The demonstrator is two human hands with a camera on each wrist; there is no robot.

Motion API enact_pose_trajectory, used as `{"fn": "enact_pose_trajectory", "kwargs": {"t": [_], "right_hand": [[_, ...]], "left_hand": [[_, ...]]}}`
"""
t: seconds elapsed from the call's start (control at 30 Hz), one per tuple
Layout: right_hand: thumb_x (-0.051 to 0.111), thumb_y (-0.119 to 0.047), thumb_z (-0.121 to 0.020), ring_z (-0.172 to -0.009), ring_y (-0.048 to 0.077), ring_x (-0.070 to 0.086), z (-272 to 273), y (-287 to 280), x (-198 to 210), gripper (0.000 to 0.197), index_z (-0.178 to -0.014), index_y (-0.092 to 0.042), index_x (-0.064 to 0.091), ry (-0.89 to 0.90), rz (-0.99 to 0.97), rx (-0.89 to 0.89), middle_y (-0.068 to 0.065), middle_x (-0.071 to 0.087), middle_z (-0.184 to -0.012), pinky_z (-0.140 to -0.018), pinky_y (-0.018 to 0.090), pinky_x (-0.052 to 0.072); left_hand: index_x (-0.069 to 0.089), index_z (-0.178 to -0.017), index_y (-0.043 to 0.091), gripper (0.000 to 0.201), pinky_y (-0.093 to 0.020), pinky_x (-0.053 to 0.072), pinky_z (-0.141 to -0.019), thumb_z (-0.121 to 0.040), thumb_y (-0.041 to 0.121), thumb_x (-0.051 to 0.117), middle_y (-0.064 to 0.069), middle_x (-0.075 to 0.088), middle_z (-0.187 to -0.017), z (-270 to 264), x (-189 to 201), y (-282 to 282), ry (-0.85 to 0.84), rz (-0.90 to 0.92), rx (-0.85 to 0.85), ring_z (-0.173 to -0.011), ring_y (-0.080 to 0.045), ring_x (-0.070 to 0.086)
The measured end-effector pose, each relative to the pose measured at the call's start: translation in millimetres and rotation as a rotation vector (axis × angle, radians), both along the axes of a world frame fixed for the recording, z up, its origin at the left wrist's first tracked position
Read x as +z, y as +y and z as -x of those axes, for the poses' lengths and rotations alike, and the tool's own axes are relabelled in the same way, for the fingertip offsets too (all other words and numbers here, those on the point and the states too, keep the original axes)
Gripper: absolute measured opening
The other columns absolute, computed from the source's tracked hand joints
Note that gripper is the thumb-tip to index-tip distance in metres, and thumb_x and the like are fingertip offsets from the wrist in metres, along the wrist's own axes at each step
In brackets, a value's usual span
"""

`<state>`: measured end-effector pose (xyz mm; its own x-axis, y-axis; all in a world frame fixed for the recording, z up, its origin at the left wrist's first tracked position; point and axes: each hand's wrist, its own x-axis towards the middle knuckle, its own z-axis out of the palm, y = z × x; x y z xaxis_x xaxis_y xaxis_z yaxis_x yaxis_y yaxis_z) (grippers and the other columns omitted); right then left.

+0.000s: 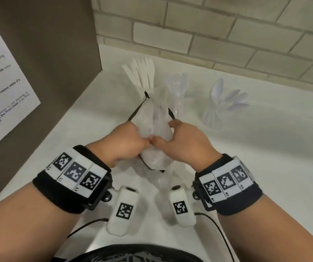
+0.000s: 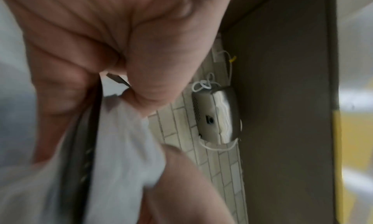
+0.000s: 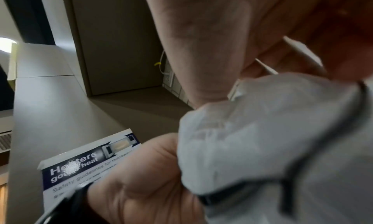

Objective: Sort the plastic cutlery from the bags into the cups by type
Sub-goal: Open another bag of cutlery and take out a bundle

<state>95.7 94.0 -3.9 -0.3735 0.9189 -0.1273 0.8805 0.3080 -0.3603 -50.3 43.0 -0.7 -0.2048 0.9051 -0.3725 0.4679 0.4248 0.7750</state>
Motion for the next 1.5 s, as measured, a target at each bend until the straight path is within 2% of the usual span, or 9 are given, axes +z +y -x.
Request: {"fn": "enact_pose_trajectory", "kwargs": {"t": [0.13,0.23,0.33,0.67,0.9,1.07,1.23,1.33,1.5], "right_hand": [[0.058,-0.012,-0.085,-0.098,0.025,0.062,-5,3,-5,0.054,-0.135,-0.014,0.039,0.040,0.142,0.073,0.004,0.062,-0.099,-0.070,0.024,0.045],[0.049,-0.002,-0.086,-0.103,0.025,0.061,-10,3,-1,0.069,-0.148,-0.023,0.027,-0.025,0.109,0.165,0.007,0.064,-0.115,-0.077,0.023,0.045],[0.047,0.002,-0.085,-0.106,0.022,0.060,-14,9,1,0.068,-0.144,-0.029,0.038,-0.076,0.090,0.256,0.002,0.065,-0.118,-0.075,0.018,0.039],[0.077,-0.018,-0.078,-0.094,0.017,0.063,-28,44,-3,0.038,-0.108,-0.017,0.054,0.176,-0.099,0.004,0.000,0.067,-0.101,-0.069,0.023,0.047],[0.066,-0.016,-0.085,-0.077,0.019,0.062,-4,12,3,0.011,-0.093,-0.013,0.072,0.448,-0.553,0.256,0.003,0.064,-0.089,-0.070,0.018,0.045],[0.061,-0.046,-0.085,-0.098,0.021,0.063,4,6,5,0.048,-0.127,-0.023,0.054,-0.179,-0.074,0.331,-0.002,0.067,-0.109,-0.084,0.031,0.051],[0.074,-0.062,-0.063,-0.100,0.024,0.060,6,4,-5,0.104,-0.142,-0.014,0.027,-0.210,-0.030,0.177,0.004,0.047,-0.124,-0.078,0.031,0.050],[0.076,-0.064,-0.061,-0.106,0.026,0.059,7,3,-8,0.124,-0.150,-0.013,0.007,-0.216,-0.008,0.141,0.006,0.035,-0.139,-0.082,0.032,0.049],[0.076,-0.062,-0.062,-0.108,0.028,0.056,10,-5,-13,0.125,-0.150,-0.016,0.000,-0.224,-0.028,0.199,0.004,0.026,-0.148,-0.085,0.033,0.044]], "left_hand": [[0.056,-0.106,0.012,0.035,-0.034,0.046,-0.092,-0.087,0.041,0.065,-0.013,0.048,-0.127,14,-3,11,0.380,-0.016,-0.068,-0.111,-0.030,0.056],[0.044,-0.119,0.031,0.055,-0.042,0.034,-0.107,-0.075,0.038,0.077,-0.006,0.017,-0.148,26,-2,25,0.582,-0.378,-0.132,-0.131,-0.033,0.031],[0.036,-0.139,0.035,0.068,-0.037,0.040,-0.102,-0.082,0.031,0.071,-0.007,0.032,-0.144,31,-6,44,0.549,-0.249,-0.291,-0.127,-0.029,0.041],[0.062,-0.112,0.004,0.041,-0.027,0.060,-0.068,-0.073,0.007,0.072,-0.015,0.073,-0.104,50,-10,38,-0.776,0.005,0.133,-0.089,-0.022,0.072],[0.062,-0.113,0.000,0.041,-0.035,0.060,-0.075,-0.083,0.027,0.063,-0.016,0.070,-0.106,68,-27,27,-0.785,-0.074,0.386,-0.083,-0.021,0.071],[0.065,-0.104,0.005,0.021,-0.038,0.060,-0.072,-0.096,0.019,0.052,-0.011,0.070,-0.095,59,-18,30,-0.916,0.004,0.404,-0.077,-0.019,0.070],[0.057,-0.125,0.000,0.038,-0.050,0.047,-0.099,-0.091,0.015,0.052,-0.024,0.062,-0.123,47,-12,23,-1.194,0.200,0.398,-0.113,-0.035,0.061],[0.055,-0.108,0.027,0.021,-0.043,0.050,-0.090,-0.090,0.018,0.062,-0.015,0.061,-0.118,46,-17,21,-0.790,-0.025,0.280,-0.094,-0.028,0.066],[0.058,-0.093,0.045,0.026,-0.031,0.019,-0.106,-0.070,0.044,0.071,0.022,0.040,-0.121,52,-14,12,0.286,-0.565,-0.179,-0.128,-0.007,0.031]]}}
